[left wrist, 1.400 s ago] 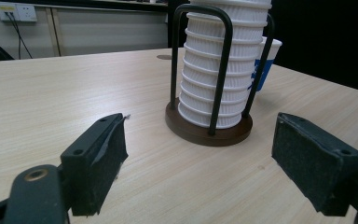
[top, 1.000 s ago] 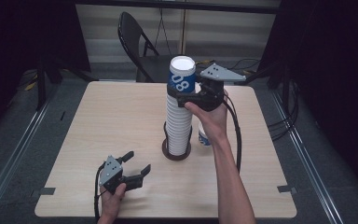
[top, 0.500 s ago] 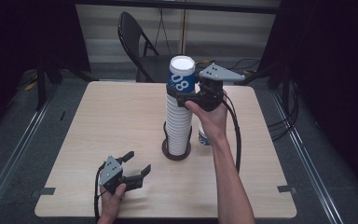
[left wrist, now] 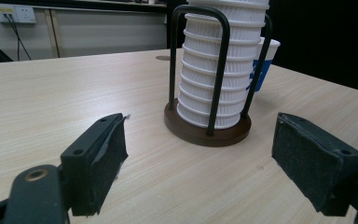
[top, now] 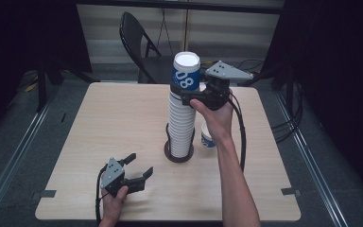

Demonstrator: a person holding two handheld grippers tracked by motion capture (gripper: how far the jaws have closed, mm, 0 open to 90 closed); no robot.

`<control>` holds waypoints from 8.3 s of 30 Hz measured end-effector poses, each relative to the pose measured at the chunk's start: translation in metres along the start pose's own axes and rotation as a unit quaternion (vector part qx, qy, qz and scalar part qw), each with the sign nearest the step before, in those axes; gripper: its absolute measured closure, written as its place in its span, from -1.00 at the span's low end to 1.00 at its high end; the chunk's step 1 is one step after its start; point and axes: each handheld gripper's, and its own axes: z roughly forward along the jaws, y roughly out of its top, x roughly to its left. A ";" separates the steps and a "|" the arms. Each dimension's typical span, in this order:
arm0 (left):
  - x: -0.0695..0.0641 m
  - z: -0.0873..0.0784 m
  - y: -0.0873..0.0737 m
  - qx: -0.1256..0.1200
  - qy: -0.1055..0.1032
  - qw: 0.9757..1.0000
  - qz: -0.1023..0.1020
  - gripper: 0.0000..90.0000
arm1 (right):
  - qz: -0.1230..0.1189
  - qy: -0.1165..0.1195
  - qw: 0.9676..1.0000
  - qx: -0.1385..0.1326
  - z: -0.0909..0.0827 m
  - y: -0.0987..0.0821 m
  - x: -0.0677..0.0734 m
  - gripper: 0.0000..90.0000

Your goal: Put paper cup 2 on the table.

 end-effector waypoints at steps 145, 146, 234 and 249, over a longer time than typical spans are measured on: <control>-0.029 0.021 0.024 -0.003 -0.056 0.998 0.011 -0.42 | 0.187 -0.017 0.982 -0.006 -0.090 -0.122 0.018 -0.52; -0.029 0.021 0.024 -0.006 -0.062 0.998 0.009 -0.38 | 0.190 -0.015 0.982 -0.007 -0.090 -0.124 0.019 -0.52; -0.055 0.038 0.018 -0.100 -0.092 0.991 0.022 0.82 | 0.420 0.127 0.898 -0.001 -0.055 -0.227 0.086 -0.60; -0.048 0.034 0.018 -0.057 -0.136 0.989 -0.001 0.89 | 0.380 0.088 0.921 -0.014 -0.058 -0.216 0.077 -0.71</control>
